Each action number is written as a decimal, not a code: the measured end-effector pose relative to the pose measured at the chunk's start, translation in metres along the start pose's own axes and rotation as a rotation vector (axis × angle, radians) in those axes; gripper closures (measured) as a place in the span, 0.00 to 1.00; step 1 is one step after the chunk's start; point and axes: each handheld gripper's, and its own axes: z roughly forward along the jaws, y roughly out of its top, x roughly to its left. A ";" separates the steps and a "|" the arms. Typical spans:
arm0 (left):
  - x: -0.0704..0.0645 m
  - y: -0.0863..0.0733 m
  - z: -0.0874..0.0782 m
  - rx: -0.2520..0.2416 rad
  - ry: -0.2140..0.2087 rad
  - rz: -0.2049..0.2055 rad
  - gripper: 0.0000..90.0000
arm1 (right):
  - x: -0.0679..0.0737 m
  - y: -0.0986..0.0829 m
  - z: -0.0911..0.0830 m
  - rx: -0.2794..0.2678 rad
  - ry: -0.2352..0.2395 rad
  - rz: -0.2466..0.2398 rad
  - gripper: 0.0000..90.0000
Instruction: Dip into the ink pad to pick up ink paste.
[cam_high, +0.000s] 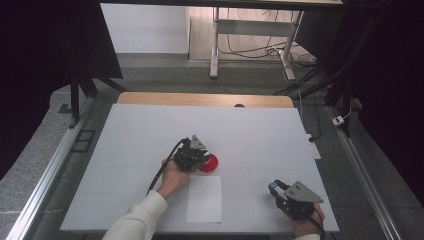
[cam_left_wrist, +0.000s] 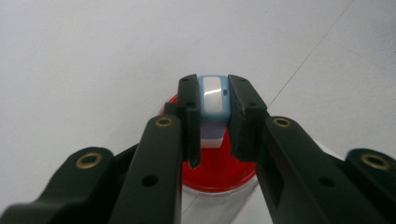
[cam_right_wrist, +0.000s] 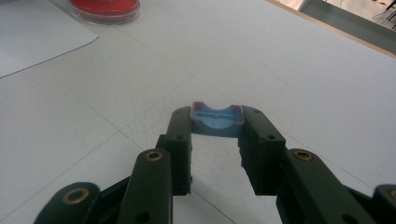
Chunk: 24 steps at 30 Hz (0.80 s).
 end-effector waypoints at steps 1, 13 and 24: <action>0.000 0.000 0.000 -0.001 -0.001 0.000 0.84 | 0.000 0.000 0.000 0.001 0.000 0.000 0.72; -0.001 0.000 0.001 0.003 0.008 0.011 0.84 | 0.000 0.000 0.000 0.000 -0.002 0.000 0.72; -0.002 -0.001 0.001 0.004 0.011 0.014 0.84 | 0.001 0.000 0.000 0.003 -0.001 -0.003 0.72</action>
